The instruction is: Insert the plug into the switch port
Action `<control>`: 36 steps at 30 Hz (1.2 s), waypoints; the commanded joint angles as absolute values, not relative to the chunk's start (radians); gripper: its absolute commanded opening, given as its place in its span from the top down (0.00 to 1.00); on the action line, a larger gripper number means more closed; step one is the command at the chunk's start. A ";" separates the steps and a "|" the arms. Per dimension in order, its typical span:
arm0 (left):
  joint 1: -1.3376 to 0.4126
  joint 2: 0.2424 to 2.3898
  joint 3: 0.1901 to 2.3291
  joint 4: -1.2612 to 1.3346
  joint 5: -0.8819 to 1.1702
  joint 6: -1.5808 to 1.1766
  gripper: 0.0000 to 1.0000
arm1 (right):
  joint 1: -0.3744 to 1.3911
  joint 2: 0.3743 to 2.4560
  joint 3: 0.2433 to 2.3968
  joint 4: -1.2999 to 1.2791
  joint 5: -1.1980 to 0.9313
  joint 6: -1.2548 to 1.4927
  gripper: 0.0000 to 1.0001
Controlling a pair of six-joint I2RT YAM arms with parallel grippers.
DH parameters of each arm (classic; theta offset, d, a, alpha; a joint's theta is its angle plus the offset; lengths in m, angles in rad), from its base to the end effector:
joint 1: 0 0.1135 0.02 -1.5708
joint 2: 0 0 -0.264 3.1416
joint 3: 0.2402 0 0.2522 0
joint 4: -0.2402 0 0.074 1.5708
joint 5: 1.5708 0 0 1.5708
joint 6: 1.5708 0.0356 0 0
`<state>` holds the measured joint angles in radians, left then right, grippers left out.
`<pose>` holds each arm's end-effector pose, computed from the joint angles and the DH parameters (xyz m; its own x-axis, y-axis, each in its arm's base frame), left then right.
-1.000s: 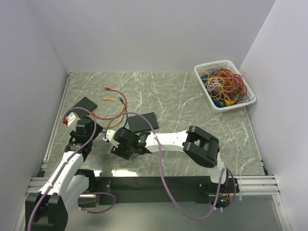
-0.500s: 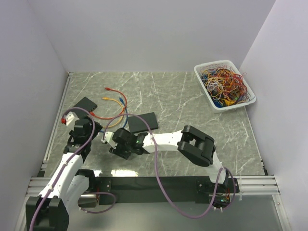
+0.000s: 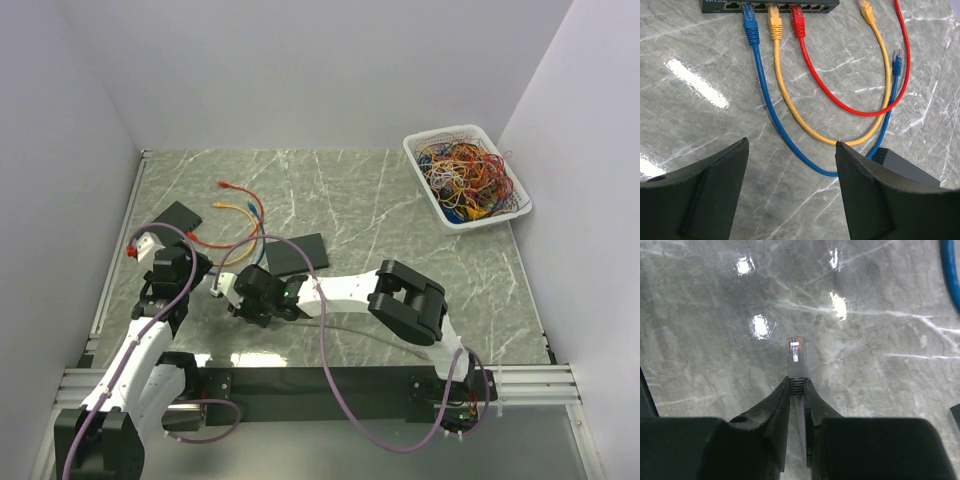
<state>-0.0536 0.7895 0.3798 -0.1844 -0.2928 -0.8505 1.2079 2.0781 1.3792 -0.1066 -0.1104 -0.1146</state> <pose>0.1725 0.0010 0.1979 -0.2277 -0.7084 -0.6680 -0.5438 0.6616 -0.5163 0.1561 0.4222 0.1537 -0.1450 -0.7020 -0.6973 -0.9793 0.2025 -0.0003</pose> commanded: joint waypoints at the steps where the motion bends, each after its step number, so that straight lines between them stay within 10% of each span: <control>1: -0.048 0.785 0.376 -0.150 -0.278 -0.827 0.24 | 1.192 2.031 1.324 -0.062 -0.100 -0.097 1.00; 17: -0.049 0.759 0.361 -0.109 -0.161 -0.781 0.34 | 0.928 1.557 0.996 0.118 0.213 0.113 1.00; 36: -0.462 1.160 0.495 0.058 -0.193 -0.845 0.26 | 0.620 1.730 1.084 0.008 0.212 0.410 1.00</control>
